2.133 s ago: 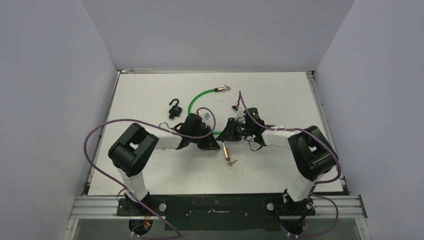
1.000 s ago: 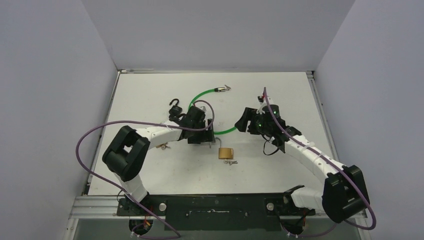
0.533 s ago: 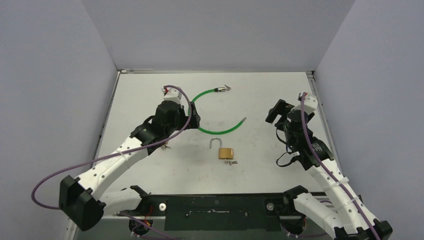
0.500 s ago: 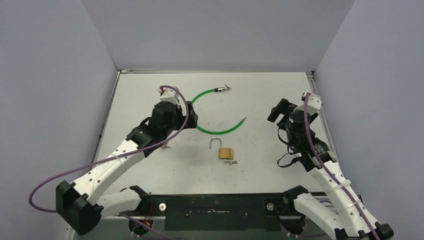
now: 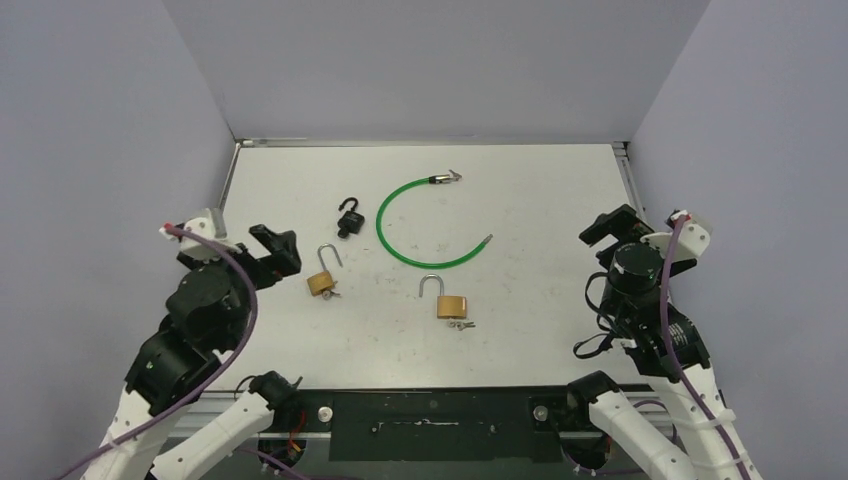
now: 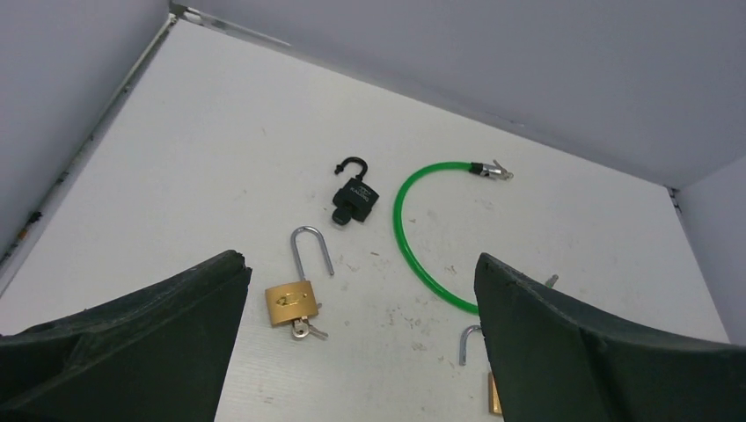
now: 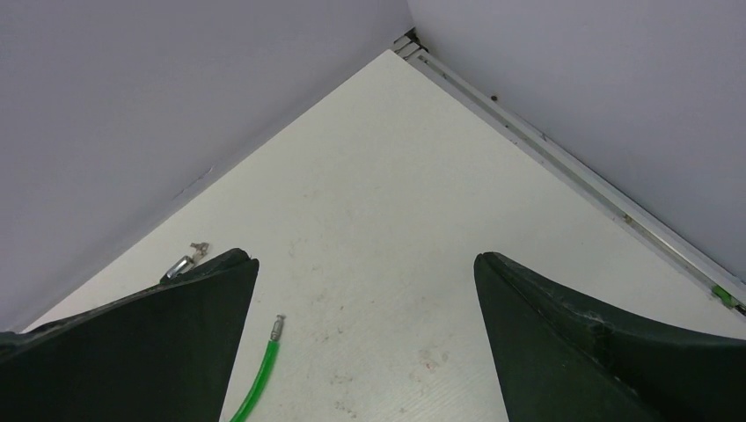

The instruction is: Unlock with the key

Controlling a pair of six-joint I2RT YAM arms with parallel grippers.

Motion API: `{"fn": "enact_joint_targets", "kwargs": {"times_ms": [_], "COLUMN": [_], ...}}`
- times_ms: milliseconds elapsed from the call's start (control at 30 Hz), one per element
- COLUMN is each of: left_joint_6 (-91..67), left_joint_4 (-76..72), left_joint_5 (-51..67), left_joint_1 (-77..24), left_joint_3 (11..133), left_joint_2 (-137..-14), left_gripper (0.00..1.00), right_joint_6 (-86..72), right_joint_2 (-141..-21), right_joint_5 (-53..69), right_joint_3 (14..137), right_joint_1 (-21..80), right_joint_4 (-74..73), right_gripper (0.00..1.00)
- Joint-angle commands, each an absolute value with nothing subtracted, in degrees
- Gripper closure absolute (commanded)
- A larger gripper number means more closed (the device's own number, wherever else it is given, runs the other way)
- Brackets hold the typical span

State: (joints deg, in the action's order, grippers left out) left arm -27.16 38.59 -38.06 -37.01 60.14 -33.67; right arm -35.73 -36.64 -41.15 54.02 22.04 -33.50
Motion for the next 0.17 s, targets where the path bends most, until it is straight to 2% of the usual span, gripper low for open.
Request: {"fn": "enact_joint_targets", "kwargs": {"times_ms": [0,133], "left_joint_6": [-26.3,-26.9], "left_joint_4": [47.2,49.8], "left_joint_5": [-45.2,-47.0], "left_joint_1": [-36.8,-36.8], "left_joint_3": [65.0,66.5], "left_joint_2": [-30.5,-30.2], "left_gripper": [0.03,0.03], "right_joint_6": [-37.8,-38.8], "right_joint_2": [-36.9,-38.3], "right_joint_5": [-44.6,-44.2], "right_joint_3": [56.2,56.6], "right_joint_1": [21.7,21.7], "right_joint_4": [-34.7,-34.9], "right_gripper": [0.00,0.00]}}
